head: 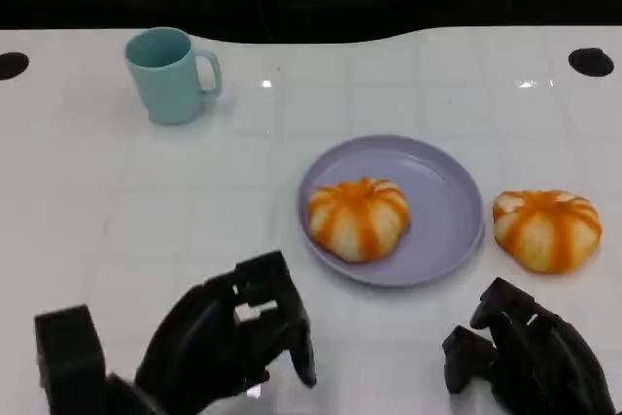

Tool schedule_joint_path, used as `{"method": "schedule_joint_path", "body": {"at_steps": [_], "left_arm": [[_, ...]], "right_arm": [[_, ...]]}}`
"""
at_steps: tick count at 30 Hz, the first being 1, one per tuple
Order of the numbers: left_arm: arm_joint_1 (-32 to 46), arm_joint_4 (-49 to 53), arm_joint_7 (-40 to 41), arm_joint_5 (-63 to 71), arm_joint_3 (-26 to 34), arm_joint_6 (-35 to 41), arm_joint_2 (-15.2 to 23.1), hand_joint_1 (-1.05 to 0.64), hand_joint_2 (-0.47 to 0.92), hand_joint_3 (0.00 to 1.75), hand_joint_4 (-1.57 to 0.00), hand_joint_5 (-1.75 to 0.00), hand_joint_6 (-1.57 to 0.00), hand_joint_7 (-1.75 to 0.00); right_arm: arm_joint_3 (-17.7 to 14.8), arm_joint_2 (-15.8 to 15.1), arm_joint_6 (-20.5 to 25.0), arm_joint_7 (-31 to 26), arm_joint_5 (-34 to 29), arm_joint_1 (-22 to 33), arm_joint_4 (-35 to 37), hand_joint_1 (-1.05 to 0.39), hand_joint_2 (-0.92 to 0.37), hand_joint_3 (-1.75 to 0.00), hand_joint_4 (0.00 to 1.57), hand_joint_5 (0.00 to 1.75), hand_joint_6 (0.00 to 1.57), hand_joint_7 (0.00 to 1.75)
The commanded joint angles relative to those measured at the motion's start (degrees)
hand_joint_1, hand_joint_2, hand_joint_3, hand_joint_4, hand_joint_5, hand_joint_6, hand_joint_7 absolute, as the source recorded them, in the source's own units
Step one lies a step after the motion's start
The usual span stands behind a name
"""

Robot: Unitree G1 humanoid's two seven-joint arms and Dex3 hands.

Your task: Grasp the bread from the table and place it into the plate.

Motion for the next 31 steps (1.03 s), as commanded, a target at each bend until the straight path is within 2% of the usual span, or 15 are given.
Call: {"method": "schedule_joint_path", "body": {"at_steps": [1,11,31], "left_arm": [[3.1,-0.9,-1.1,-0.6,0.5,-0.8,-1.3,-0.66,0.92,0.40,-0.82,-1.75,-0.58,-1.75],[2.8,0.7,-4.4,-2.7,2.9,-0.6,-2.8,-0.69,0.92,0.33,-0.89,-1.75,-0.64,-1.75],[1.1,2.6,-6.8,-4.0,5.4,0.8,-3.7,-0.69,0.92,0.31,-0.86,-1.75,-0.61,-1.74]], "right_arm": [[-0.2,-0.9,-0.1,0.7,0.5,0.4,-0.1,-0.57,-0.92,-0.25,0.78,1.70,0.70,1.41],[-0.5,-1.1,-0.7,0.5,0.0,-0.1,1.3,-0.57,-0.92,-0.23,0.78,1.68,0.69,1.40],[-0.9,-1.2,-2.0,1.0,-0.3,-2.3,5.0,-0.55,-0.92,-0.26,0.79,1.66,0.69,1.42]]}}
